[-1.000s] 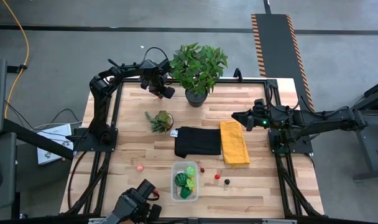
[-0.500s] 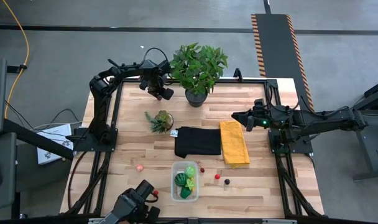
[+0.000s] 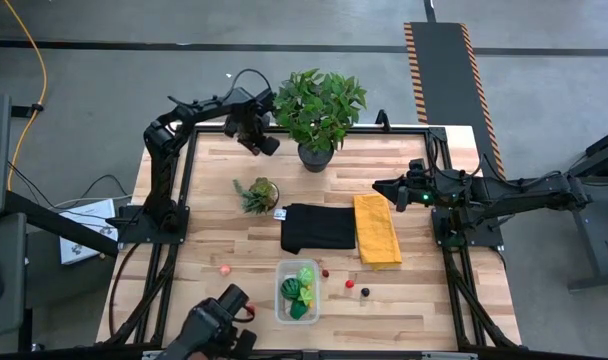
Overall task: Pick and placing Produce into tupperware
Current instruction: Put the top red cherry into the bin
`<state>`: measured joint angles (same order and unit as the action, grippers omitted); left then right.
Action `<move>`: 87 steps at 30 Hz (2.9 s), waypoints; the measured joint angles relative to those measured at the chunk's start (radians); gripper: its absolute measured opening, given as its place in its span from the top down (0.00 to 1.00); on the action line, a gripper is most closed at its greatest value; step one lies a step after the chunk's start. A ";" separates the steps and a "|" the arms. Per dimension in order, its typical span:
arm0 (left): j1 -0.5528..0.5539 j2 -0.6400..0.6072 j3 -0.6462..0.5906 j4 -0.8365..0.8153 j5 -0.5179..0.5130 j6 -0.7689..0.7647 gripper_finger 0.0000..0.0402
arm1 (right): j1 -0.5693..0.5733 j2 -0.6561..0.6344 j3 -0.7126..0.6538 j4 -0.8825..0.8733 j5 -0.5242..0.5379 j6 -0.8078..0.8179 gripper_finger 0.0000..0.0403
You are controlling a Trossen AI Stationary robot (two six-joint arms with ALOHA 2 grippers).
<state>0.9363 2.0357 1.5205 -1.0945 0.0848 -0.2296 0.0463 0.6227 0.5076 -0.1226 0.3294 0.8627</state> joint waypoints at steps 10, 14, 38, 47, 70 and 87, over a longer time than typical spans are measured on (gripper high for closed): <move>0.000 0.000 0.145 -0.194 -0.018 0.079 0.78 | 0.000 0.000 0.000 0.000 -0.001 -0.005 0.67; 0.000 -0.001 0.152 -0.296 -0.027 0.105 0.78 | 0.000 0.000 0.000 0.000 -0.010 -0.008 0.67; -0.001 -0.003 0.152 -0.442 -0.041 0.135 0.78 | 0.000 0.000 0.000 0.000 -0.032 0.000 0.67; -0.001 -0.003 0.152 -0.465 -0.041 0.151 0.78 | 0.000 0.000 0.000 0.000 -0.032 0.000 0.67; 0.000 -0.023 0.538 -0.477 -0.022 0.226 0.78 | 0.000 0.000 0.000 0.000 -0.031 0.011 0.67; -0.001 -0.232 0.526 -0.477 -0.002 0.256 0.78 | 0.000 0.000 0.000 0.000 -0.030 0.023 0.67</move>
<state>0.9356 1.8040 2.0464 -1.5715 0.0829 0.0263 0.0460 0.6224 0.5076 -0.1223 0.2993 0.8852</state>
